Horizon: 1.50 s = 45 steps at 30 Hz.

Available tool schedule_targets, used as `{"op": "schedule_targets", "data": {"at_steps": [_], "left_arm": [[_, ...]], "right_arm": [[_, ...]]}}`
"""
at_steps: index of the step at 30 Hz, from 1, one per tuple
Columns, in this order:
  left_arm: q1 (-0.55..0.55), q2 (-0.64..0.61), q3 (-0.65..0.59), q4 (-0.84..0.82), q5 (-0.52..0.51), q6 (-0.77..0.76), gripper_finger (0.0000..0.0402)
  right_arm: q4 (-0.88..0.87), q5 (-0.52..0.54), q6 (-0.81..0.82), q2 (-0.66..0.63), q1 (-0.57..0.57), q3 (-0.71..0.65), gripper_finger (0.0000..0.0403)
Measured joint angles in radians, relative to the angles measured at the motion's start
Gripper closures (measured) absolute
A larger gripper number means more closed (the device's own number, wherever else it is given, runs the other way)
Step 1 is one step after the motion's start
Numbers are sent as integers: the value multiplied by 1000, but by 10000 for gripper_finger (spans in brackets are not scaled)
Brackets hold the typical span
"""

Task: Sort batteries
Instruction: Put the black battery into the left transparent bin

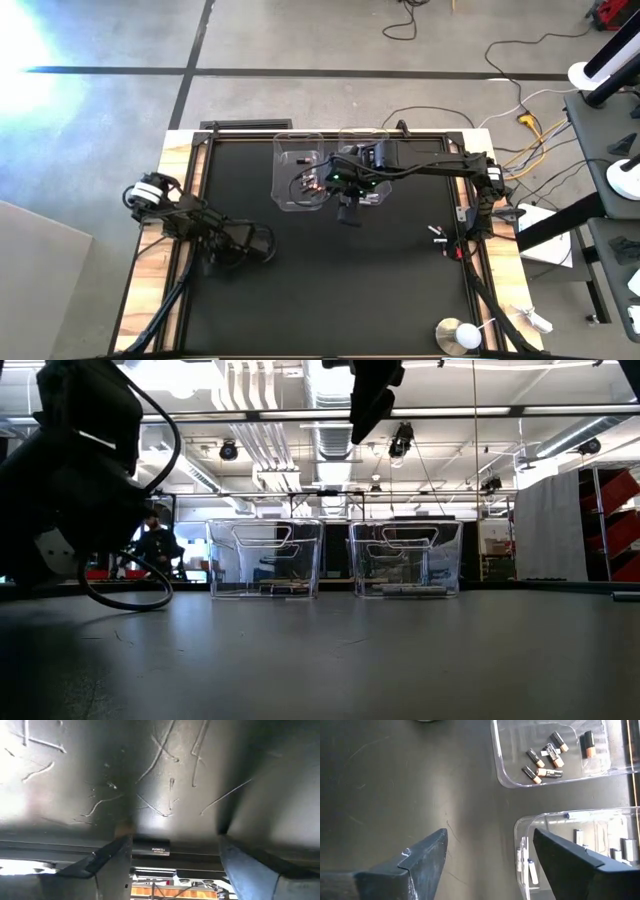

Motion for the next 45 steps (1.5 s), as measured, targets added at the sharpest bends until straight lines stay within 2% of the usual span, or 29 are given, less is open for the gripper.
{"op": "schedule_targets", "data": {"at_steps": [9, 17, 25, 34, 40, 45], "left_arm": [[79, 13, -12, -19, -29, 29, 82], [130, 88, -48, -6, -5, 102, 94], [114, 129, -53, 5, 8, 91, 132], [58, 129, -55, 12, 31, 56, 241], [50, 125, -42, -2, 20, 29, 242], [47, 39, 41, -29, -30, -52, 244]], "right_arm": [[25, 0, 0, 0, 0, 0, 108], [14, -1, 13, 0, 0, 0, 117], [12, -2, 6, 0, 0, -14, 108], [11, -1, -23, 0, -2, -45, 120], [-30, -1, -23, 0, -2, -32, 128], [-47, 0, -41, -5, -2, 4, 127]]}}
